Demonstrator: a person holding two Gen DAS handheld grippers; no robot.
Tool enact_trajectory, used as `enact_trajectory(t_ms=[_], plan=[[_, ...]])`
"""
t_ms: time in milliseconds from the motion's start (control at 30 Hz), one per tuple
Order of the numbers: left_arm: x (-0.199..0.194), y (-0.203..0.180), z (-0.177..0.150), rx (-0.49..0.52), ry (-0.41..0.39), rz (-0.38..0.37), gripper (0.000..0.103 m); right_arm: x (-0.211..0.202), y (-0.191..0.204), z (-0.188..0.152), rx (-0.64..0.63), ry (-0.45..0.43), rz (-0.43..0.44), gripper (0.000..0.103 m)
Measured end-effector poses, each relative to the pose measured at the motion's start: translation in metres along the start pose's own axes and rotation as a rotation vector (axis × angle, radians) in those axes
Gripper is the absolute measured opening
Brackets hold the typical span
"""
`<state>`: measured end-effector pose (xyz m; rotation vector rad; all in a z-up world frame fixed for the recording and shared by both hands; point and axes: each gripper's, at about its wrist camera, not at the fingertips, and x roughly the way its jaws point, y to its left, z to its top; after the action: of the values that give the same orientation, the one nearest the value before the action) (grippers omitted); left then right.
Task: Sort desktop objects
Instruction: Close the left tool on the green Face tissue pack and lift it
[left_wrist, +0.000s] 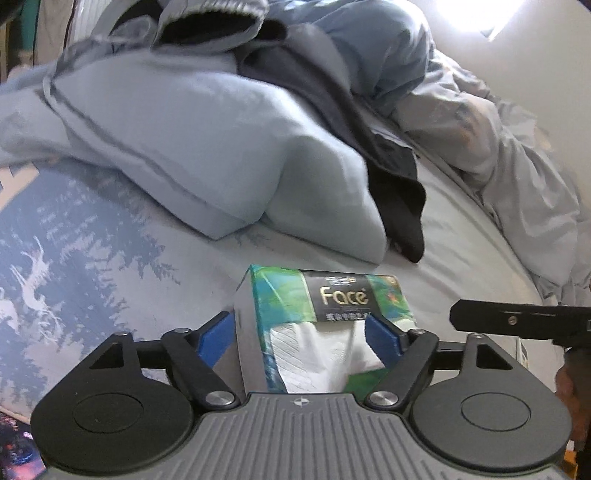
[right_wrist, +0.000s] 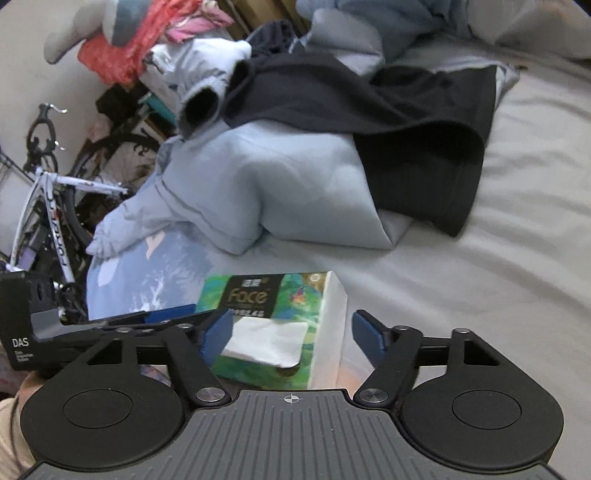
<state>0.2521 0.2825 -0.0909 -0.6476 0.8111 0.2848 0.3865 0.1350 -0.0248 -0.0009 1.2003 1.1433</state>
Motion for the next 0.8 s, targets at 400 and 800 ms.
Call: enact_trajectory(t_ms=[400,800], plan=[[0.017,0.012,0.001,-0.04,0.019,-0.016,0.06,0.034,-0.015,0.005,0.039,0.095,0.02,0.035],[0.013,0.003,0.003,-0.002,0.019,0.011,0.057,0.028,0.001,0.005,-0.021,0.093,-0.026,0.031]])
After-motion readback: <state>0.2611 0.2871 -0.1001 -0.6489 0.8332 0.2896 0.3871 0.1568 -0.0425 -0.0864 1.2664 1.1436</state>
